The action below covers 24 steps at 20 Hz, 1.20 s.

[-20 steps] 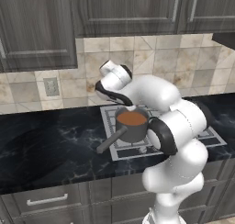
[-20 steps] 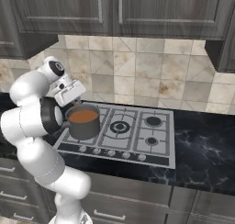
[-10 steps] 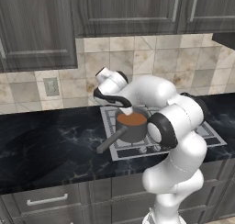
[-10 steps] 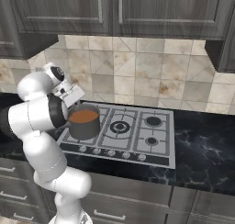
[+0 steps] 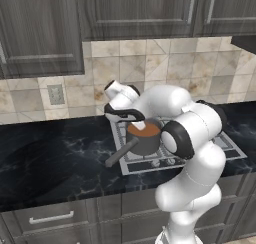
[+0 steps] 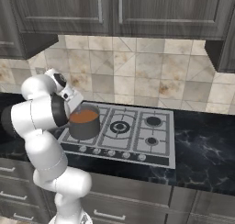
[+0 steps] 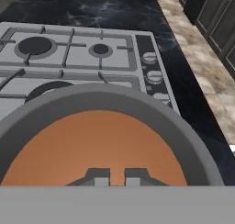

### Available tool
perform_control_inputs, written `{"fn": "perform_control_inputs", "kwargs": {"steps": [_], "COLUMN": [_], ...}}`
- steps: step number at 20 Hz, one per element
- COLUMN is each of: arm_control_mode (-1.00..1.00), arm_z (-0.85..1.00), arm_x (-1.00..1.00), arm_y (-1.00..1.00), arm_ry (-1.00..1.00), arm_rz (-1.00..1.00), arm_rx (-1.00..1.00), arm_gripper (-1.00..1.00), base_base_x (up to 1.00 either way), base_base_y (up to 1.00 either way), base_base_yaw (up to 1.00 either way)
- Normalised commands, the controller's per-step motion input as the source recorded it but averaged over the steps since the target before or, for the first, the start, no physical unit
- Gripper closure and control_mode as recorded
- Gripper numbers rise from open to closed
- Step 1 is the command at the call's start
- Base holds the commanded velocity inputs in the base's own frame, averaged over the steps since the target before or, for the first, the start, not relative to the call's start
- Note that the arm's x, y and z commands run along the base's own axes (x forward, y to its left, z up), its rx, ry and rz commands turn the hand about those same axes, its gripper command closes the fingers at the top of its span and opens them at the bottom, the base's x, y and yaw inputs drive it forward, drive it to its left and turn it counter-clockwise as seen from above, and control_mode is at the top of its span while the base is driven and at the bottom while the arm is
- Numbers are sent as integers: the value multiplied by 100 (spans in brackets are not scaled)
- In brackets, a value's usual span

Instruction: Pick up the sugar cube(s) and place them in the saucepan with hot chocolate.

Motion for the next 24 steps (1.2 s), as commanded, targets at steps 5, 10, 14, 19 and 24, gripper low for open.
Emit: {"fn": "perform_control_inputs", "kwargs": {"steps": [5, 10, 14, 19, 24], "arm_control_mode": [-100, -100, -100, -100, -100], "arm_z": [-15, -1, 0, 0, 31], "arm_x": [4, 0, 0, 0, -12], "arm_y": [0, 0, 0, 0, -17], "arm_ry": [0, 0, 0, 0, -2], "arm_rz": [4, 0, 0, 0, -1], "arm_rx": [0, 0, 0, 0, 4], "arm_gripper": [100, 100, -100, -100, -100], "base_base_x": [0, 0, 0, 0, 0], "base_base_y": [0, 0, 0, 0, 0], "base_base_yaw": [0, 0, 0, 0, 0]}}
